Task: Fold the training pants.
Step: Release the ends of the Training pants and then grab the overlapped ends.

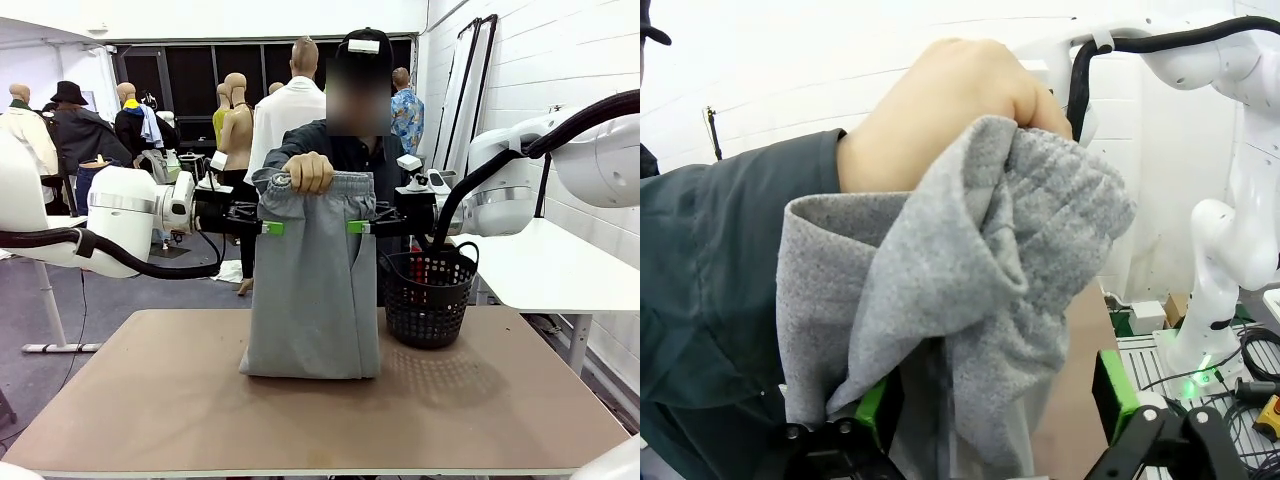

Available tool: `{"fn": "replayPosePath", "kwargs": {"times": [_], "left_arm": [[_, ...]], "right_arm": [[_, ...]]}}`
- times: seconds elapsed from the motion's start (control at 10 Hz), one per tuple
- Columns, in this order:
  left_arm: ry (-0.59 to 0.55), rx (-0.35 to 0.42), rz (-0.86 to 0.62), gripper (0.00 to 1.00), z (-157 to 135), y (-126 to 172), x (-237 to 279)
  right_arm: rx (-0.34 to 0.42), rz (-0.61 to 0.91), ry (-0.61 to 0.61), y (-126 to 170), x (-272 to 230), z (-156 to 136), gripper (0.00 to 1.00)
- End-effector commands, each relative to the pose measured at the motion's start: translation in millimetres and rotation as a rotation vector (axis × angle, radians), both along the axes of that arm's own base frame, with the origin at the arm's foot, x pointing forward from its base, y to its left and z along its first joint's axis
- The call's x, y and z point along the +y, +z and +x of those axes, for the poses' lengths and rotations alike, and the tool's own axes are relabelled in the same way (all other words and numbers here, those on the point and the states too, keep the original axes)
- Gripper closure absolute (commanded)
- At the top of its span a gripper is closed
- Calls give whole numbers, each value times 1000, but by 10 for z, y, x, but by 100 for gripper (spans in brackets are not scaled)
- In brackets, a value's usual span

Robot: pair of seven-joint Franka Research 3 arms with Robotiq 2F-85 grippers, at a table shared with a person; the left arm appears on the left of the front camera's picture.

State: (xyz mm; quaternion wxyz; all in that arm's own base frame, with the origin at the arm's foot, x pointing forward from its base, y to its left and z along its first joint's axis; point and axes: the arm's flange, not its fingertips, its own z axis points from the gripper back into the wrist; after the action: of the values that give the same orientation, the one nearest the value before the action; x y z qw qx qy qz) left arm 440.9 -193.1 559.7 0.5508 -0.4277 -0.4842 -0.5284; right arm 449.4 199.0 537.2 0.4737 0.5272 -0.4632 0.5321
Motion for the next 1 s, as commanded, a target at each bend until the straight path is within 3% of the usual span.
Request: {"fn": "replayPosePath", "kwargs": {"times": [0.0,0.9], "left_arm": [[37,9,-21,0,-21,41,33],[130,3,-38,0,-188,63,294]], "right_arm": [[2,-26,-8,34,0,21,0],[-2,-65,-124,35,-323,-136,0]]}}
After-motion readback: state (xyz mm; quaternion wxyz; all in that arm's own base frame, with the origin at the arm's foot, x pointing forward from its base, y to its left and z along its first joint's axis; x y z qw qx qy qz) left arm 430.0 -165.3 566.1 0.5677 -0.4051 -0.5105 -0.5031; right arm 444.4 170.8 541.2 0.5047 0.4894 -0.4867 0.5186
